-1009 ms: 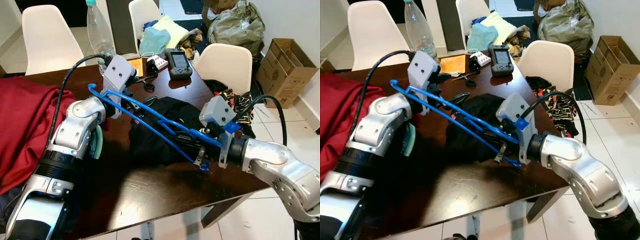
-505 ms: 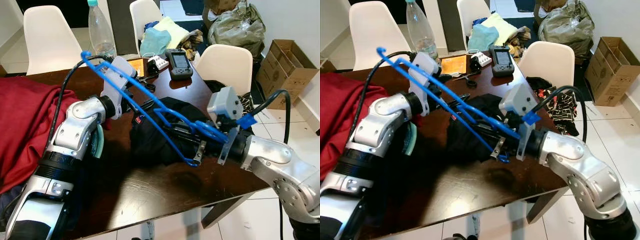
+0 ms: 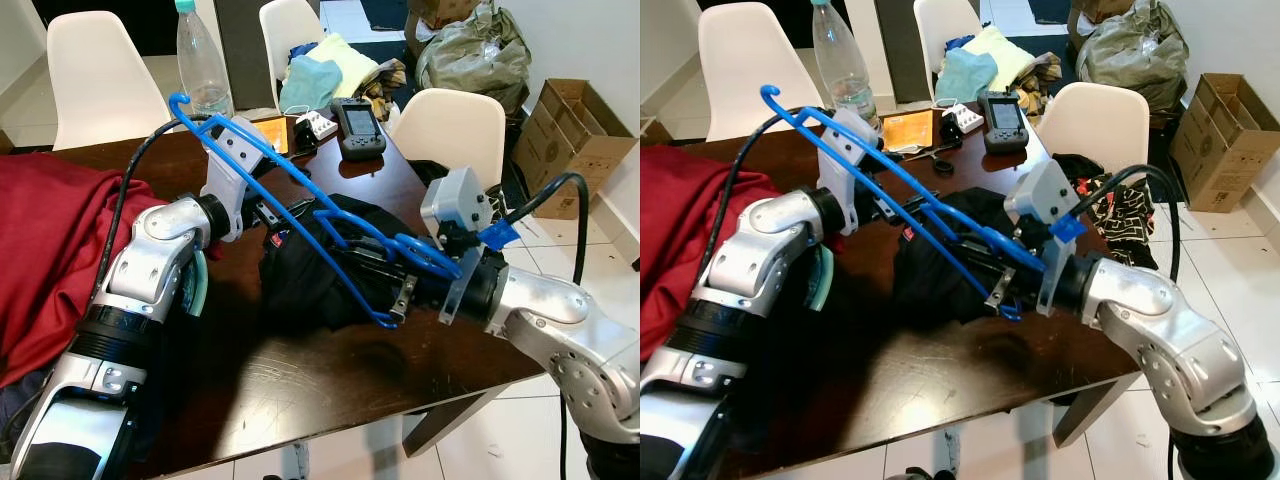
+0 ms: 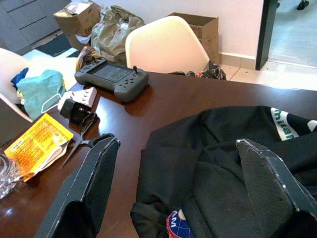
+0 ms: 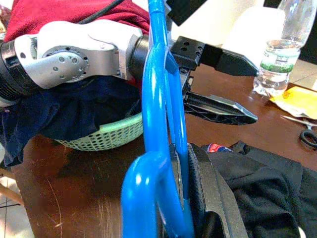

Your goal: Hang hanger

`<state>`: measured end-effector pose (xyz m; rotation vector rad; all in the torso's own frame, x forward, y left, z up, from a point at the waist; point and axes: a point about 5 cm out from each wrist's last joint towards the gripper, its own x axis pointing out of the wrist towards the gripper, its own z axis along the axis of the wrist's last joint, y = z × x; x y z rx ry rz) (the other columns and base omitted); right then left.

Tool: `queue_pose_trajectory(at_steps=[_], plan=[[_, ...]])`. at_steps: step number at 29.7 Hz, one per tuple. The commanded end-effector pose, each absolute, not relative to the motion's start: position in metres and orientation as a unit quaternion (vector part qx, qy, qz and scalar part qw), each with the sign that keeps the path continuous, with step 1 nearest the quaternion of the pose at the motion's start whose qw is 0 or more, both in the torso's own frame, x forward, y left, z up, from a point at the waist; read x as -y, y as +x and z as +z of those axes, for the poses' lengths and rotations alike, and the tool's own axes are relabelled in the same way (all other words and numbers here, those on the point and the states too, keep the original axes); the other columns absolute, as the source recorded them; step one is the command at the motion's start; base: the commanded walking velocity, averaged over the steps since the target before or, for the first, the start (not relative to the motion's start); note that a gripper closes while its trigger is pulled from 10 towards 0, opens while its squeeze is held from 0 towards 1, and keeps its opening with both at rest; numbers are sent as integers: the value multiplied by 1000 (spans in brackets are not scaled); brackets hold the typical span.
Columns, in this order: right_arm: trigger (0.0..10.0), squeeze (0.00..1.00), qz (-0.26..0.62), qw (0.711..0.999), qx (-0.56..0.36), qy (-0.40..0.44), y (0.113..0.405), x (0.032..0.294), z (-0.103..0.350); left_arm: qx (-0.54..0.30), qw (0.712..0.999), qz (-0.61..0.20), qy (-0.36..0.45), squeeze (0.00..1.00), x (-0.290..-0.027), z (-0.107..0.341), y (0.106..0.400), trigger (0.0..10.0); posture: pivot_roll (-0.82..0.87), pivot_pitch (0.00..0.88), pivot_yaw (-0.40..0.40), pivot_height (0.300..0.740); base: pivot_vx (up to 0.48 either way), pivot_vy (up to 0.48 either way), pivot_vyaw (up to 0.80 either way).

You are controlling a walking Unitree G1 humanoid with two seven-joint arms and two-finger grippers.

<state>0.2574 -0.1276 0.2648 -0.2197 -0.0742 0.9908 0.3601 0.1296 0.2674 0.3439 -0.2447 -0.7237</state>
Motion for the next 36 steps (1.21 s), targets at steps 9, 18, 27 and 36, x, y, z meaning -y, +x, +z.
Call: queue_pose_trajectory(at_steps=[9, 18, 27, 36], plan=[[10000, 0, 459, 883, 39, -93, 260, 132, 267, 120, 910, -359, 168, 0, -127, 265, 357, 10000, 66, 181, 85, 740, 0, 0, 0], [10000, 0, 497, 860, 95, -66, 247, 129, 280, 117, 916, -344, 170, 0, -132, 264, 359, 10000, 65, 182, 86, 740, 0, 0, 0], [10000, 0, 438, 891, 114, -40, 261, 143, 283, 137, 936, -312, 88, 0, -141, 274, 364, 10000, 66, 188, 89, 740, 0, 0, 0], [10000, 0, 192, 980, 51, -25, 312, 180, 246, 151, 926, -343, -48, 0, -115, 268, 352, 10000, 72, 190, 85, 740, 0, 0, 0]])
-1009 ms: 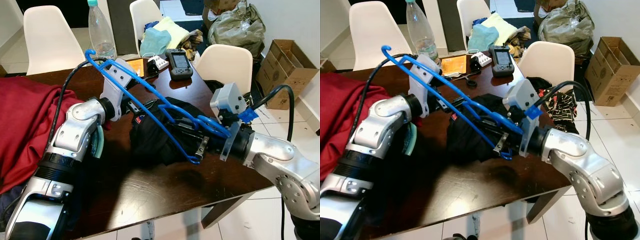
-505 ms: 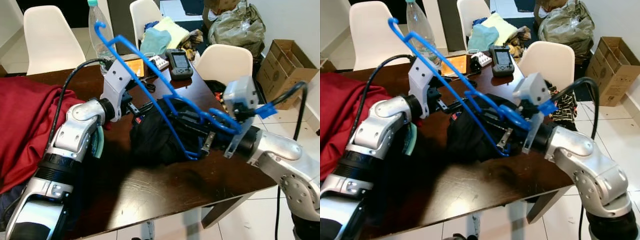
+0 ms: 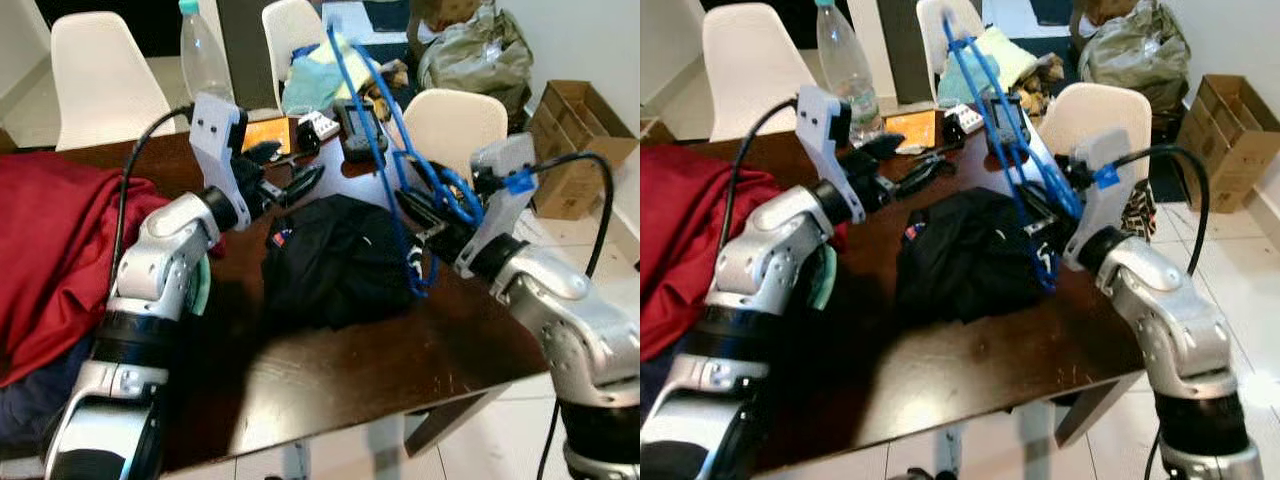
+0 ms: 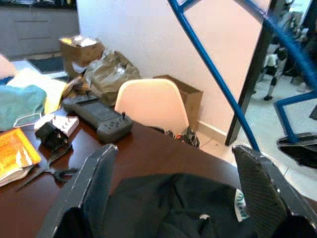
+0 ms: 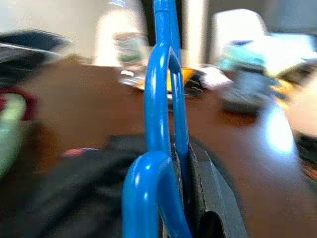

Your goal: Hang hanger

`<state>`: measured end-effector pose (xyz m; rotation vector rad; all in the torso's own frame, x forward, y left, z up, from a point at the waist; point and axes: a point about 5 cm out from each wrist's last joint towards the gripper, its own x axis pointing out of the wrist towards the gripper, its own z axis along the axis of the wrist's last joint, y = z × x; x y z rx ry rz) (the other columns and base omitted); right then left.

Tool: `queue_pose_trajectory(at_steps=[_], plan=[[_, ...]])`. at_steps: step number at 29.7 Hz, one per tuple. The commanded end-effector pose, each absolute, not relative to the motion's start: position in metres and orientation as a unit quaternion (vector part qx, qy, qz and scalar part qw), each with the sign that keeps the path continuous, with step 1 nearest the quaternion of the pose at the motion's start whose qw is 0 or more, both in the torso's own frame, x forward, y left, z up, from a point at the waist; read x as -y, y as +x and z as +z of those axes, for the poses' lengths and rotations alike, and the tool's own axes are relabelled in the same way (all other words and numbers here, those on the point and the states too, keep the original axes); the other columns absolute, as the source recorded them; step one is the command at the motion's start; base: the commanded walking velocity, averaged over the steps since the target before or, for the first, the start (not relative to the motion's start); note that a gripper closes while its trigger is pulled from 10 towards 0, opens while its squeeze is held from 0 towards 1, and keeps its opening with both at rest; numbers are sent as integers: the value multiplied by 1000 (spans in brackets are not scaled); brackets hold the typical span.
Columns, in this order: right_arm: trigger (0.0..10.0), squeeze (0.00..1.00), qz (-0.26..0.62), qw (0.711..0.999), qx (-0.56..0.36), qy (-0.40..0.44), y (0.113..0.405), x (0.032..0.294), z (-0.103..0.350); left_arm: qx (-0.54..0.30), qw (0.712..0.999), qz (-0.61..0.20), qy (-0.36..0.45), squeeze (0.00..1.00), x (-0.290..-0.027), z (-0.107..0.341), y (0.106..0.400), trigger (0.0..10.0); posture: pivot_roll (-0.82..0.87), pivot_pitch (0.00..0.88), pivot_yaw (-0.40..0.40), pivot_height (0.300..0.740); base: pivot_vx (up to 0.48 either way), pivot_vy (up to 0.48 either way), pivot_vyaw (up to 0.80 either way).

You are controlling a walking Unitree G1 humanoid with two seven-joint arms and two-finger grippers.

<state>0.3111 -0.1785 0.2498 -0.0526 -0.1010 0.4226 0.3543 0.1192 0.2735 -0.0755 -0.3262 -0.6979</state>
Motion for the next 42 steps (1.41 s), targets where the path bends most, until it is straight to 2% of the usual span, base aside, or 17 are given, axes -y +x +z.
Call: queue_pose_trajectory(at_steps=[1, 3, 6, 12, 18, 42], plan=[[10000, 0, 192, 980, 51, -25, 312, 180, 246, 151, 926, -343, -48, 0, -115, 268, 352, 10000, 72, 190, 85, 740, 0, 0, 0], [10000, 0, 146, 988, 43, -12, 317, 185, 235, 143, 923, -352, -56, 0, -96, 259, 344, 10000, 72, 189, 84, 740, 0, 0, 0], [10000, 0, 98, 995, 34, -12, 321, 188, 224, 128, 922, -365, -17, 0, -69, 245, 333, 10000, 72, 191, 81, 740, 0, 0, 0], [10000, 0, 67, 997, 42, -6, 323, 191, 222, 126, 924, -359, 24, 0, -49, 238, 325, 10000, 73, 190, 85, 740, 0, 0, 0], [10000, 0, 50, 997, 54, -9, 326, 194, 225, 115, 931, -342, 56, 0, -49, 235, 327, 10000, 76, 188, 86, 740, -198, 0, 0], [10000, 0, 20, 997, 64, -42, 326, 197, 218, 123, 938, -317, 70, 0, -50, 239, 324, 10000, 72, 185, 93, 740, -320, 0, 0]])
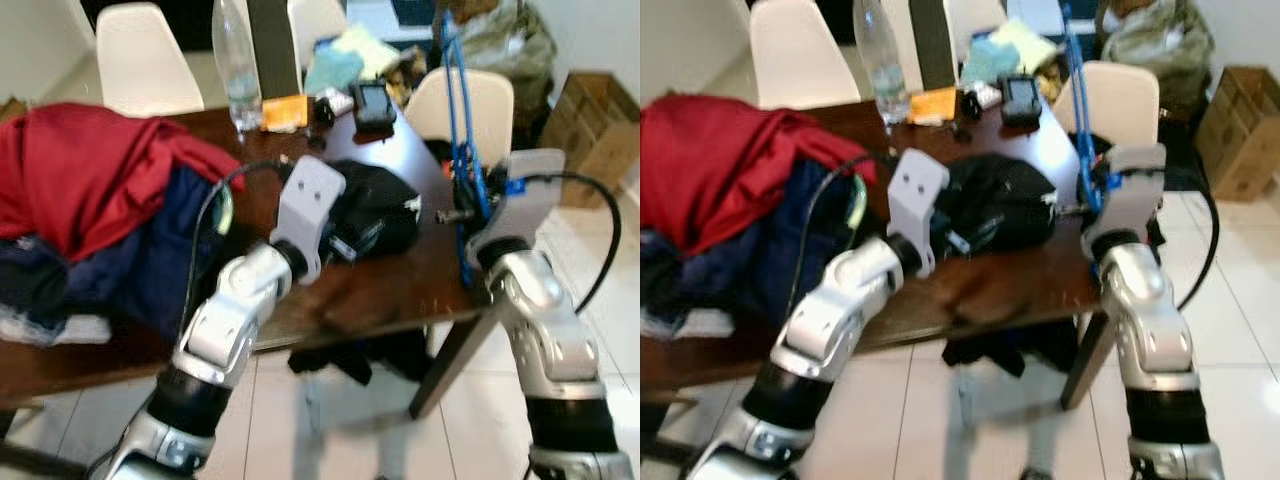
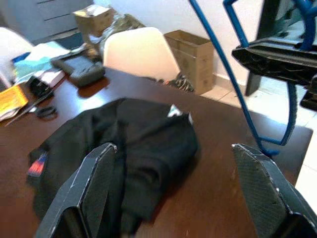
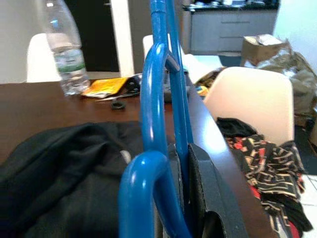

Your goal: Hang hanger

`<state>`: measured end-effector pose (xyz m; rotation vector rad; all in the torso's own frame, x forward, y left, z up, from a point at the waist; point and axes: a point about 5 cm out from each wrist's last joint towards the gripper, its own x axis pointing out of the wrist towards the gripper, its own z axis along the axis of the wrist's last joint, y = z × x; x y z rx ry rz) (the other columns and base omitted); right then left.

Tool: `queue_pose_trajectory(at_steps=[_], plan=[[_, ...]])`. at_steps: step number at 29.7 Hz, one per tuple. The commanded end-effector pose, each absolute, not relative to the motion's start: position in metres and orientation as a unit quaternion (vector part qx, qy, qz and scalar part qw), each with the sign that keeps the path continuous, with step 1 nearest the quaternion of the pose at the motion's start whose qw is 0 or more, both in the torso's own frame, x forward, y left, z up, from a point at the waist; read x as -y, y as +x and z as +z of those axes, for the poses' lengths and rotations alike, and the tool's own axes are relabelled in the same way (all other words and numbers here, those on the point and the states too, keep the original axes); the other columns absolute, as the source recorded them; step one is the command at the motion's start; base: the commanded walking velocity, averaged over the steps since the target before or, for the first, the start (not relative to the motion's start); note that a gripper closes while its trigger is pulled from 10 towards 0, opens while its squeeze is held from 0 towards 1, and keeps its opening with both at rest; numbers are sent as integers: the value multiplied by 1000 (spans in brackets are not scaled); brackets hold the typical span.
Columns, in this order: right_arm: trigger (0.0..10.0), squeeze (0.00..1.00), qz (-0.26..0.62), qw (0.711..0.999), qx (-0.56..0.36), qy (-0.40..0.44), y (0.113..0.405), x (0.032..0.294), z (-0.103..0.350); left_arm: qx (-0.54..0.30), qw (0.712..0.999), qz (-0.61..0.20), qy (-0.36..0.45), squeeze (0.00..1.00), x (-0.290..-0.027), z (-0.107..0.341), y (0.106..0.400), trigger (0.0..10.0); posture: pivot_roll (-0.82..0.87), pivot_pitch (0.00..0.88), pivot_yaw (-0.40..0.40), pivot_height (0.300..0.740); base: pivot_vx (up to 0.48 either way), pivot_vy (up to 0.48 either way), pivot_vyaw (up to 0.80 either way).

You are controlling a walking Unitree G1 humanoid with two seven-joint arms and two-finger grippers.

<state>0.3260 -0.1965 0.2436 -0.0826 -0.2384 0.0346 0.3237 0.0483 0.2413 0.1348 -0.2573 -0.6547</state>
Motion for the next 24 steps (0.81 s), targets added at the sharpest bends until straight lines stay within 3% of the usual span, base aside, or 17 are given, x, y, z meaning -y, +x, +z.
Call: queue_pose_trajectory(at_steps=[1, 10, 18, 24], plan=[[10000, 0, 20, 997, 64, -42, 326, 197, 218, 123, 938, -317, 70, 0, -50, 239, 324, 10000, 72, 185, 93, 740, -326, 0, 0], [10000, 0, 32, 996, 66, -40, 326, 193, 216, 125, 942, -303, 70, 0, -56, 240, 324, 10000, 75, 181, 87, 740, -294, 0, 0], [10000, 0, 66, 993, 98, -19, 323, 185, 223, 178, 945, -262, 77, 0, -77, 258, 322, 10000, 79, 178, 83, 740, 0, 0, 800], [10000, 0, 67, 992, 105, -17, 323, 185, 224, 215, 955, -188, 80, 0, -106, 279, 325, 10000, 83, 180, 81, 740, 0, 0, 800]])
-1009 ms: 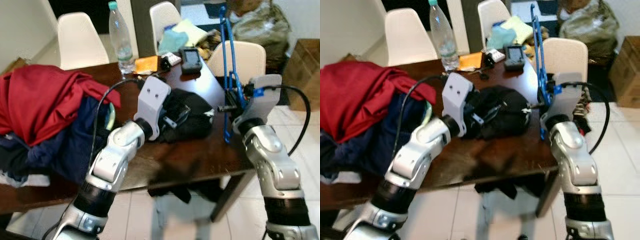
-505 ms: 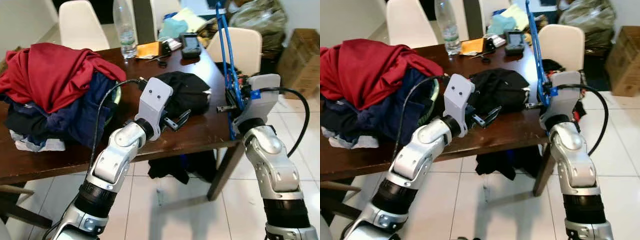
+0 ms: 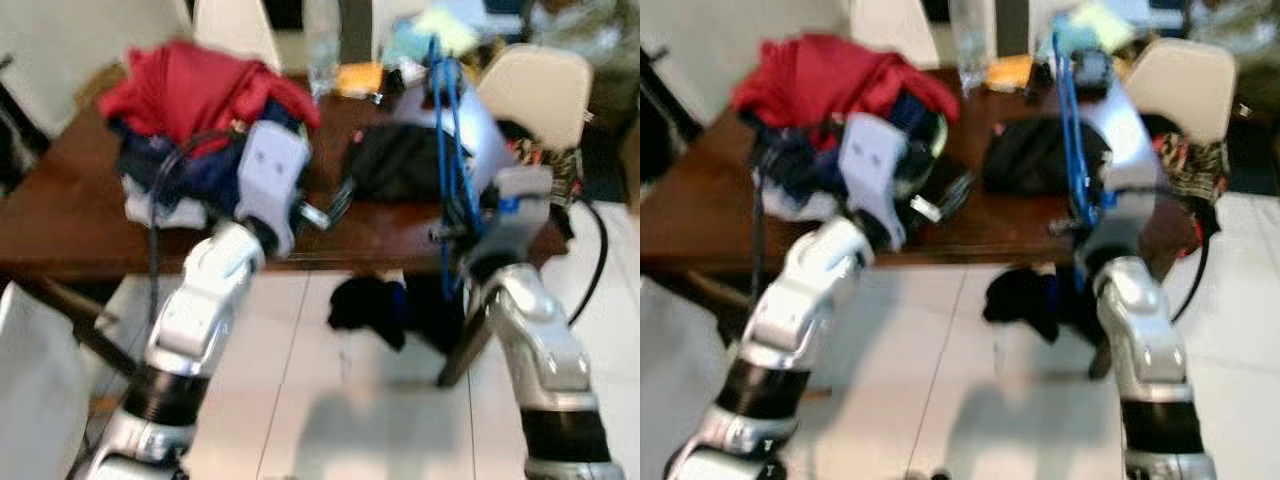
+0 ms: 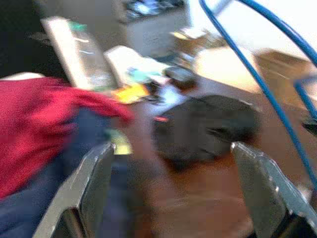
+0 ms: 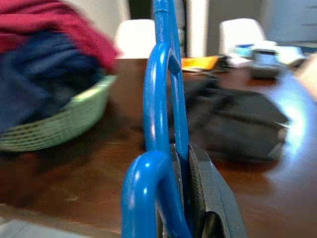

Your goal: Hang hanger

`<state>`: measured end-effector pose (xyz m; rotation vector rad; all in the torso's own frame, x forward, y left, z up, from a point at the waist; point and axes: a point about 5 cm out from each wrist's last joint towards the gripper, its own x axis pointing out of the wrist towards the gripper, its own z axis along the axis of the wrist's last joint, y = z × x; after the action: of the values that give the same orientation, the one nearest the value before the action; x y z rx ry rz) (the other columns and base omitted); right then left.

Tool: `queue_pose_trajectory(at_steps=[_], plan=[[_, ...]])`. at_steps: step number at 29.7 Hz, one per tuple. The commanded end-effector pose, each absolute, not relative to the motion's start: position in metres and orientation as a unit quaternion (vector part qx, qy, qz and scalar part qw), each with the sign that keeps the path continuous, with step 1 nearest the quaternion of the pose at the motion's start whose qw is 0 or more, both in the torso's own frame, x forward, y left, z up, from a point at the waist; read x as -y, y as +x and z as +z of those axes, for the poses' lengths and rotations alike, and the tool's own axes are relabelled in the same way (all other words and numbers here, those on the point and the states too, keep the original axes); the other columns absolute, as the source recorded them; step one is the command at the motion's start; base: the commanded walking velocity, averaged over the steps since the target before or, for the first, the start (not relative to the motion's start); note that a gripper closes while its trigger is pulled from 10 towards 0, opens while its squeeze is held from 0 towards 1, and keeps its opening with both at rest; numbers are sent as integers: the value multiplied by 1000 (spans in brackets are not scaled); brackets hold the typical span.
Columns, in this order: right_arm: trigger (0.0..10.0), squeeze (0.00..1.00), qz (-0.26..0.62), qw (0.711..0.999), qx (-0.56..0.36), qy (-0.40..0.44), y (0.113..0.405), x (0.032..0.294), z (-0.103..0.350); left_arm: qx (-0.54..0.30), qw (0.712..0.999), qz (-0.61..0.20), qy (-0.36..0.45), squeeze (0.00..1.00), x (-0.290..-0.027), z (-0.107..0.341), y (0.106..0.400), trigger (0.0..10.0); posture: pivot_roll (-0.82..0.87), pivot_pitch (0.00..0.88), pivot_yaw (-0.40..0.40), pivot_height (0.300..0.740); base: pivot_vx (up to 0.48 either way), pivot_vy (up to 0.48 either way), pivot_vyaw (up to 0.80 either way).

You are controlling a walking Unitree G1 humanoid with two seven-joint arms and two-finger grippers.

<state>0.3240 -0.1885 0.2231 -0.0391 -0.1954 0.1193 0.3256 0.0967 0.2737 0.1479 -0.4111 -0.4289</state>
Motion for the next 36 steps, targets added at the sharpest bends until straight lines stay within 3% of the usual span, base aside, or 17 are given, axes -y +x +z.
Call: queue_pose_trajectory(at_steps=[1, 9, 15, 21, 23, 30, 36], plan=[[10000, 0, 67, 992, 106, -17, 323, 185, 224, 223, 957, -165, 86, 0, -115, 283, 327, 10000, 83, 180, 81, 740, 0, 0, 800], [10000, 0, 68, 992, 107, -12, 323, 182, 222, 229, 968, -68, 69, 0, -161, 289, 343, 10000, 83, 179, 78, 740, 0, 0, 800], [10000, 0, 60, 993, 102, -12, 324, 183, 219, 223, 970, -78, 49, 0, -165, 285, 348, 10000, 80, 174, 81, 740, 0, 0, 771], [10000, 0, 43, 994, 102, -10, 324, 186, 217, 219, 970, -103, 20, 0, -163, 283, 353, 10000, 76, 170, 81, 740, 0, 0, 0], [10000, 0, 12, 994, 106, 2, 325, 194, 215, 216, 962, -162, -41, 0, -156, 283, 358, 10000, 74, 163, 80, 740, 0, 0, 0], [10000, 0, -8, 995, 97, 4, 324, 200, 209, 217, 956, -189, -66, 0, -153, 278, 359, 10000, 70, 157, 83, 740, 0, 0, 0], [10000, 0, -42, 995, 88, 13, 314, 214, 196, 182, 961, -189, -84, 0, -159, 241, 357, 10000, 62, 155, 84, 740, 0, 0, -800]])
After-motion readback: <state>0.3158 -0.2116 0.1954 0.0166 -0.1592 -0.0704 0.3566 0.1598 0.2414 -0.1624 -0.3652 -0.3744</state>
